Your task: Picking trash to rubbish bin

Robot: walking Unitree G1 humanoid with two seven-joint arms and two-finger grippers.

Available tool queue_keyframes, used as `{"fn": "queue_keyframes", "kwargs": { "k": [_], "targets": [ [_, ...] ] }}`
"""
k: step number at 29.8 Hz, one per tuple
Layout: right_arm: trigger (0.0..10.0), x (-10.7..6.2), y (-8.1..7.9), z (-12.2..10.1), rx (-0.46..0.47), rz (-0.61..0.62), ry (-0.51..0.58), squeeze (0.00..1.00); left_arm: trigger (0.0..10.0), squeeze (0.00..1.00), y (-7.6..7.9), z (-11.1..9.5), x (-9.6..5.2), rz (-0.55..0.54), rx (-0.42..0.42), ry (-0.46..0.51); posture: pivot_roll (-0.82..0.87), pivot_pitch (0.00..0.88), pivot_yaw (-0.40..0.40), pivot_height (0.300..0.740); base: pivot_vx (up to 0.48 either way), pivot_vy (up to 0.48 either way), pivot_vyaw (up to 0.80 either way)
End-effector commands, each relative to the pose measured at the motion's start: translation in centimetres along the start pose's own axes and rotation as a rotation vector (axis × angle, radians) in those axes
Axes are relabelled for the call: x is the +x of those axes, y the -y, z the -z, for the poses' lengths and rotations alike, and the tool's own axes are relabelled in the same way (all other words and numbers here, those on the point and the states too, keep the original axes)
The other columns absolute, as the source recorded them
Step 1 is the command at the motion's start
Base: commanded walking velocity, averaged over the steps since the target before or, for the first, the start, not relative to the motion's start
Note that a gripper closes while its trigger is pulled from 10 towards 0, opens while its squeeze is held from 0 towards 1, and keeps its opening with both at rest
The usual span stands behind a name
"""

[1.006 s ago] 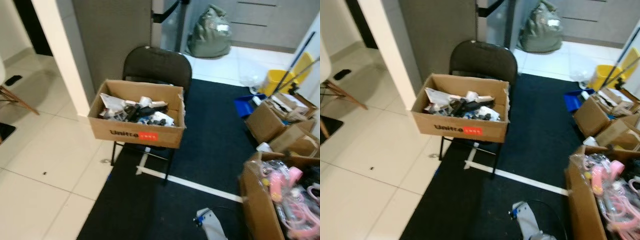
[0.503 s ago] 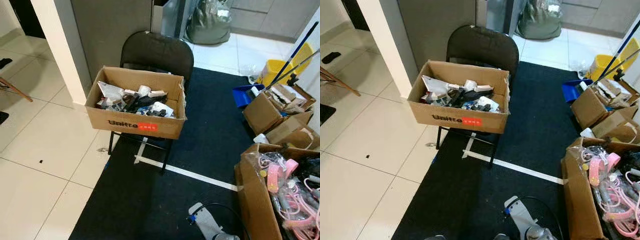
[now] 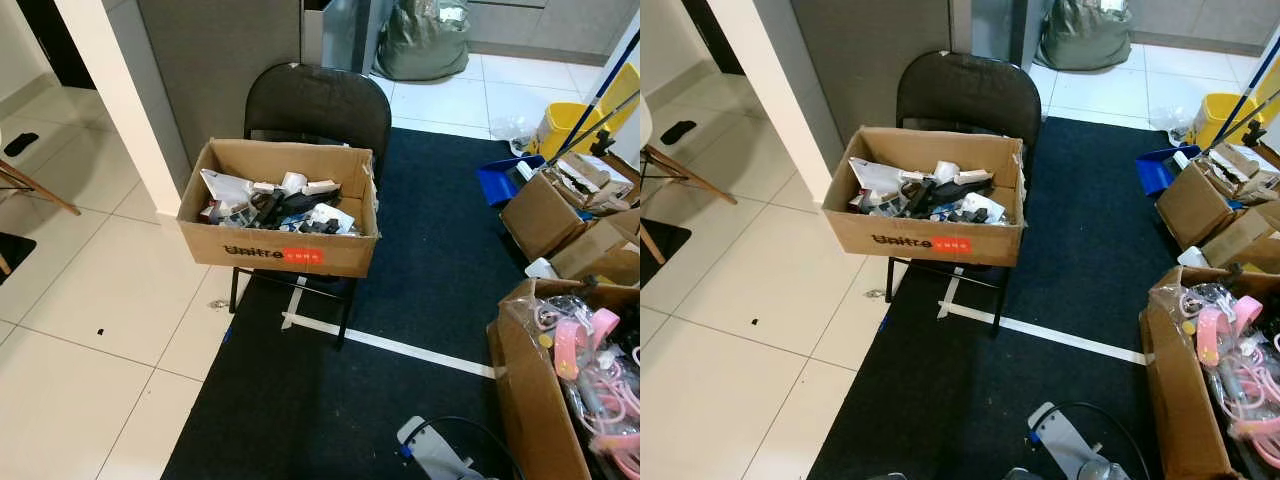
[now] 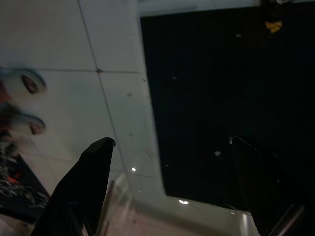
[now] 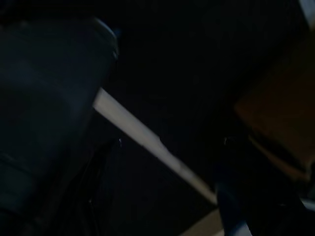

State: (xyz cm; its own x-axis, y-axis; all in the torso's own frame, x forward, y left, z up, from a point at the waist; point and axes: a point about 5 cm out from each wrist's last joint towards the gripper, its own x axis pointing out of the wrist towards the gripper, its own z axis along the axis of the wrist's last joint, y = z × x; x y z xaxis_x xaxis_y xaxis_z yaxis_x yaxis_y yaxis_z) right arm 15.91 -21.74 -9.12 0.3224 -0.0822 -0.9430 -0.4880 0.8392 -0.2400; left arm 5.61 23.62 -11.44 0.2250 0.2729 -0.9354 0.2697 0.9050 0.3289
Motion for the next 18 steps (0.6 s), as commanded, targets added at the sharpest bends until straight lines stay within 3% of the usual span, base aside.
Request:
{"fn": "queue_keyframes", "kwargs": {
  "k": [1,2,4,8,13,18],
  "targets": [
    [10.0,0.0,0.0,-0.1,-0.016,-0.007,-0.003,0.0,10.0,0.0,-1.6,-0.4,0.1,-0.033,0.008,0.002,0.04,0.087,-0.002,0.74,0.0,0.0,0.0],
    [10.0,0.0,0.0,-0.1,-0.016,-0.007,-0.003,0.0,10.0,0.0,-1.6,-0.4,0.1,-0.033,0.008,0.002,0.04,0.087,-0.002,0.74,0.0,0.0,0.0],
    [10.0,-0.1,0.9,-1.7,-0.047,0.007,0.033,0.0,10.0,0.0,-2.7,-2.8,0.2,-0.067,-0.025,0.061,0.02,0.098,0.002,0.74,0.0,0.0,0.0],
    [10.0,-0.4,2.0,-3.1,-0.048,0.042,0.059,0.0,10.0,0.0,-3.0,-4.8,0.2,-0.076,-0.027,0.107,0.0,0.101,-0.01,0.74,0.0,0.0,0.0],
    [10.0,-0.6,3.2,-3.8,-0.054,0.069,0.069,0.0,10.0,0.0,-1.7,-4.0,0.2,-0.045,-0.034,0.078,-0.03,0.09,-0.007,0.74,0.0,0.0,0.0],
    [10.0,-0.9,4.3,-4.4,0.019,0.108,0.096,0.0,10.0,0.0,-0.1,-1.3,0.1,0.004,0.01,0.004,-0.1,0.097,0.023,0.74,0.0,0.0,0.0]
  ]
}}
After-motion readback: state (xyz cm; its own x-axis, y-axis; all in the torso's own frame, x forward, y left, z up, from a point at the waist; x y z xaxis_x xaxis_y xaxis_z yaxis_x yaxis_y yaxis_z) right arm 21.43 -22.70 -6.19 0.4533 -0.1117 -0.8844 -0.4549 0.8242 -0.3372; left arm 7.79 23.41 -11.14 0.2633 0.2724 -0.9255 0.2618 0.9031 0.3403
